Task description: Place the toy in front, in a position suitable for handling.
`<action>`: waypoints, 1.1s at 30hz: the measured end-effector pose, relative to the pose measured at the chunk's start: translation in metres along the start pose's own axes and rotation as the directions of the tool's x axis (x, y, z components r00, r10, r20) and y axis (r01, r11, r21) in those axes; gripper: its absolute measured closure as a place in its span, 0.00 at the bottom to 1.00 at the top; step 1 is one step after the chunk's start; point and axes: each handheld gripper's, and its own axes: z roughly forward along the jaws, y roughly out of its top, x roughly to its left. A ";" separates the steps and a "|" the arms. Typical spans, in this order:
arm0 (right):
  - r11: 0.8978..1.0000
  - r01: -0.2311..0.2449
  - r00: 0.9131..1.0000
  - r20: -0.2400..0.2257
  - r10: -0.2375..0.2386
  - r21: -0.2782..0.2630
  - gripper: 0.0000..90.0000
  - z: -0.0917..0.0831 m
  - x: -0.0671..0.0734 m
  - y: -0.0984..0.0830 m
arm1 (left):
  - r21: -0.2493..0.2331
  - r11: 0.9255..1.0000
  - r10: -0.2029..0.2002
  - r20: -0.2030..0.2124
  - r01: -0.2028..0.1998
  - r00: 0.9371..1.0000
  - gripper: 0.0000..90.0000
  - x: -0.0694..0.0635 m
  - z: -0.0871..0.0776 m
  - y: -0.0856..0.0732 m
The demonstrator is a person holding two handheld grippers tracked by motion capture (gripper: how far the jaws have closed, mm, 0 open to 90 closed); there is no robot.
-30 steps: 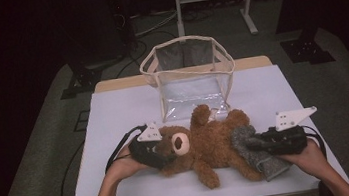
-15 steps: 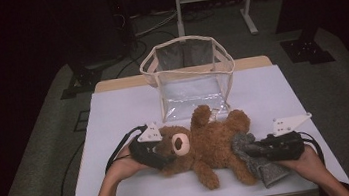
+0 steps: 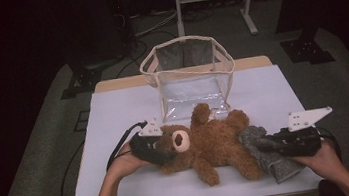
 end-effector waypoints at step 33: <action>0.995 0.101 0.995 -0.005 -0.101 0.023 0.81 0.027 -0.002 0.027 | 0.007 0.999 0.050 -0.045 -0.050 0.998 0.26 -0.014 -0.005 -0.005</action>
